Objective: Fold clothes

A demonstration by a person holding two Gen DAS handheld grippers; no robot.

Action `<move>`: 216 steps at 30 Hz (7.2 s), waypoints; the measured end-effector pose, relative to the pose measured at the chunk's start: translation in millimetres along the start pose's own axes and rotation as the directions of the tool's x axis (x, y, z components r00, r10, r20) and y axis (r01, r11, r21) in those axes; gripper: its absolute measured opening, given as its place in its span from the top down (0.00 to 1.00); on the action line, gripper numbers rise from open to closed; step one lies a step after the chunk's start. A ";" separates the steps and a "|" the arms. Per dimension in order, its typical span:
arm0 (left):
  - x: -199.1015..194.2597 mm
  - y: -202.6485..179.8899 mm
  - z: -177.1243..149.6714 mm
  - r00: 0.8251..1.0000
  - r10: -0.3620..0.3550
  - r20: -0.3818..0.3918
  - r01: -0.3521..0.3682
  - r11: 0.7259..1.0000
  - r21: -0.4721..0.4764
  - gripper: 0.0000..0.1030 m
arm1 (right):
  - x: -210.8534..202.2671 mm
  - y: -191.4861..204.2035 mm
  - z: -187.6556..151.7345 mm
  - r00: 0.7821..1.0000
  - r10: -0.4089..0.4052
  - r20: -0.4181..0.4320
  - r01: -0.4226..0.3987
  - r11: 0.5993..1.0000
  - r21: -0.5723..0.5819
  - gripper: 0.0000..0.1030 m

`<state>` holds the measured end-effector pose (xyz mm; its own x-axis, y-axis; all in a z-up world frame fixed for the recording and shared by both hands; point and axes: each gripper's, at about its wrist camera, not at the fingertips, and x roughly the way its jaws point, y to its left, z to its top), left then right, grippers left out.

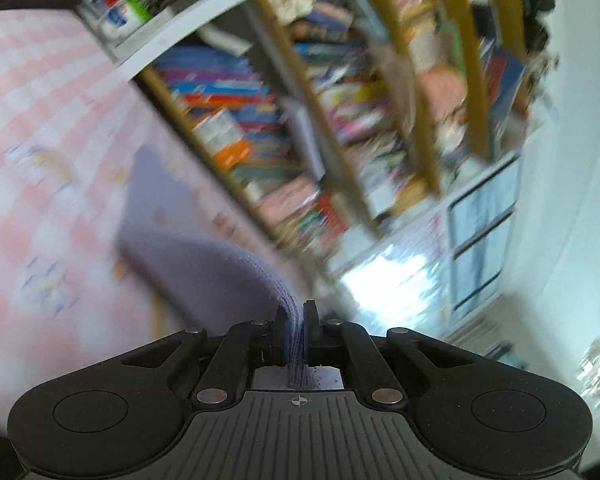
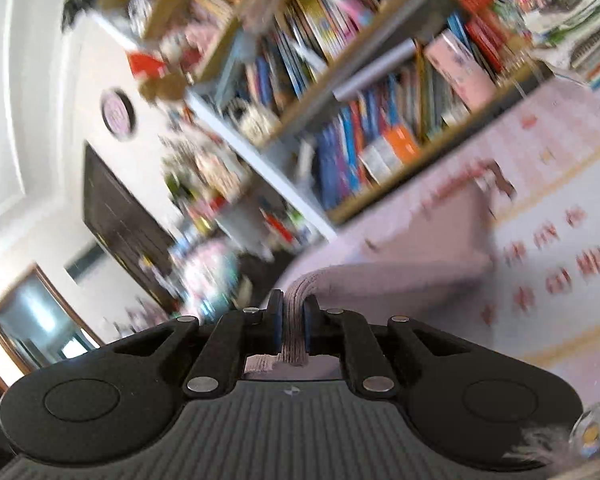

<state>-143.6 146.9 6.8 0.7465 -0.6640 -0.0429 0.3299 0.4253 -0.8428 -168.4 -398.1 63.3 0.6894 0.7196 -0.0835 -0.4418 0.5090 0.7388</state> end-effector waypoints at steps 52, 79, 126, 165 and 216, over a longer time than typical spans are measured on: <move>156.2 67.7 94.6 0.871 0.491 0.014 -0.451 0.789 0.417 0.94 | 162.8 -115.6 51.2 0.831 -0.554 0.053 0.548 0.799 -0.248 0.94; 129.6 106.3 117.9 0.869 0.494 -0.022 -0.471 0.840 0.270 0.80 | 181.2 -125.7 27.9 0.905 -0.395 -0.157 0.391 0.919 -0.056 0.87; 87.4 99.9 122.2 0.822 0.566 0.059 -0.545 0.753 0.368 0.90 | 202.9 -93.5 14.7 0.886 -0.434 -0.166 0.388 0.887 -0.249 0.93; 36.1 13.5 31.4 0.719 0.686 0.108 -0.660 0.626 0.415 0.04 | 135.7 6.1 -86.6 0.919 -0.374 -0.126 0.195 0.709 -0.678 0.49; 48.1 83.6 56.7 0.794 0.599 0.107 -0.536 0.771 -0.344 0.60 | 130.0 -23.7 -97.4 0.945 -0.302 -0.126 0.182 0.806 -0.563 0.21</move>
<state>-47.4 185.4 -35.3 0.8519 -0.2063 -0.4814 -0.3444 0.4718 -0.8116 -124.2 -270.6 -30.2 0.7127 0.5859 -0.3858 -0.5535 0.8075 0.2038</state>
